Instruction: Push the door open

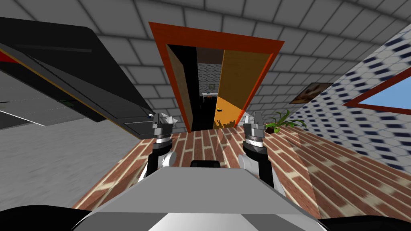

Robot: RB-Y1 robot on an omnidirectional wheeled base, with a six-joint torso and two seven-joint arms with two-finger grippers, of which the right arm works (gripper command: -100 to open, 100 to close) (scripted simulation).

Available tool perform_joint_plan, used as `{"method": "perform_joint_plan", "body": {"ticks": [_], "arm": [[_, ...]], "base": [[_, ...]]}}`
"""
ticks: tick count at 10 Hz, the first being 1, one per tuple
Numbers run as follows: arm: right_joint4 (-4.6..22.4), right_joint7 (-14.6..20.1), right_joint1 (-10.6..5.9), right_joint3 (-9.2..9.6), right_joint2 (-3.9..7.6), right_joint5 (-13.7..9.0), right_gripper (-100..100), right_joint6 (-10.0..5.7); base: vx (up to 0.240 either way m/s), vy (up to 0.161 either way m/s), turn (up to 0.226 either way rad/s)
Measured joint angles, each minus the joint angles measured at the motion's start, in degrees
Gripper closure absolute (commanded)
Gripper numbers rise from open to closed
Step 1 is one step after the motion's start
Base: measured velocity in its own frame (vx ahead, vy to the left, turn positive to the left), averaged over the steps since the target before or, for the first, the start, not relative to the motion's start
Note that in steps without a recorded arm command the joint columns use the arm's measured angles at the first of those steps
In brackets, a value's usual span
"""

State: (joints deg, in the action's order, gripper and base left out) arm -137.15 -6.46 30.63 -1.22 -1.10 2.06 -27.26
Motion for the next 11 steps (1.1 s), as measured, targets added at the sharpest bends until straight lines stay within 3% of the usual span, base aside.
{"method": "perform_joint_plan", "body": {"ticks": [8, 11], "arm": [[9.2, 2.1, -3.48, -0.12, 1.89, 1.3, -100, -1.65], [13.9, 3.3, -5.35, -0.72, 2.82, 1.6, -100, -2.72]], "base": [[0.122, -0.019, 0.001], [0.091, -0.029, 0.003]]}}
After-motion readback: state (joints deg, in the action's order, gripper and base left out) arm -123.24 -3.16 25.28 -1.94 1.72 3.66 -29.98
